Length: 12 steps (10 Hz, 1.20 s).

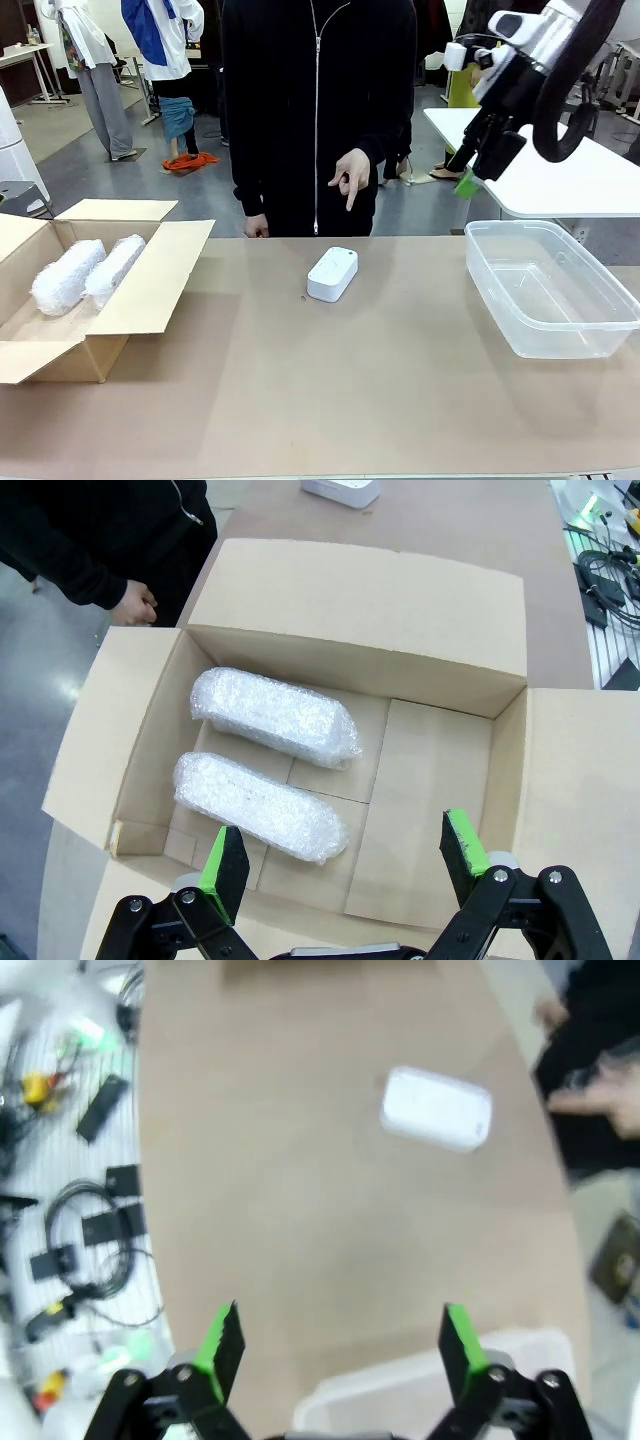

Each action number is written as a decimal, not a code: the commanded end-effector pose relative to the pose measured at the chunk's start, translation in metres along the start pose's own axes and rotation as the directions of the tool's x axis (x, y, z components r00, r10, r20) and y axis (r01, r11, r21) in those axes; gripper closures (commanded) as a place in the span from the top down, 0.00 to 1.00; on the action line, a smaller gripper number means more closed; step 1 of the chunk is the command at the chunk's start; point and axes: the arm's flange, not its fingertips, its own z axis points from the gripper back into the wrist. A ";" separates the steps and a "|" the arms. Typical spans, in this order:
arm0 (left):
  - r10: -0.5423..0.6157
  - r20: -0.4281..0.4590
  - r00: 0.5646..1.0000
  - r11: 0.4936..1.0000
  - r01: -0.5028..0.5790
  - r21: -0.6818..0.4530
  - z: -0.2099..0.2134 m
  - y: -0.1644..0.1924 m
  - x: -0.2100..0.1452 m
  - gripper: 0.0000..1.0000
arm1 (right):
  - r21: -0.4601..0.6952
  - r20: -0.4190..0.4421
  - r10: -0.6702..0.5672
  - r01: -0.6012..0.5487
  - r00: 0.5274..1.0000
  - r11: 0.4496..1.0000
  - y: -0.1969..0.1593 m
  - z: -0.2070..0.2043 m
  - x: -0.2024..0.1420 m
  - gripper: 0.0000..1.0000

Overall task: Separate and place wrapped and unwrapped clocks.
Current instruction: Pick up the Digital clock indicated by the person.

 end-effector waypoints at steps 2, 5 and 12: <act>-0.001 0.011 1.000 1.000 0.001 -0.002 0.001 0.000 -0.001 1.00 | -0.068 -0.149 -0.162 0.153 0.975 0.986 0.011 -0.025 0.033 1.00; -0.001 0.011 1.000 1.000 0.001 -0.002 0.001 0.000 -0.001 1.00 | -0.297 -0.315 -0.356 0.265 0.880 0.917 0.021 -0.045 0.078 1.00; -0.001 0.011 1.000 1.000 0.001 -0.002 0.001 0.000 -0.001 1.00 | -0.371 -0.313 -0.712 0.609 0.629 0.701 -0.013 -0.110 0.141 1.00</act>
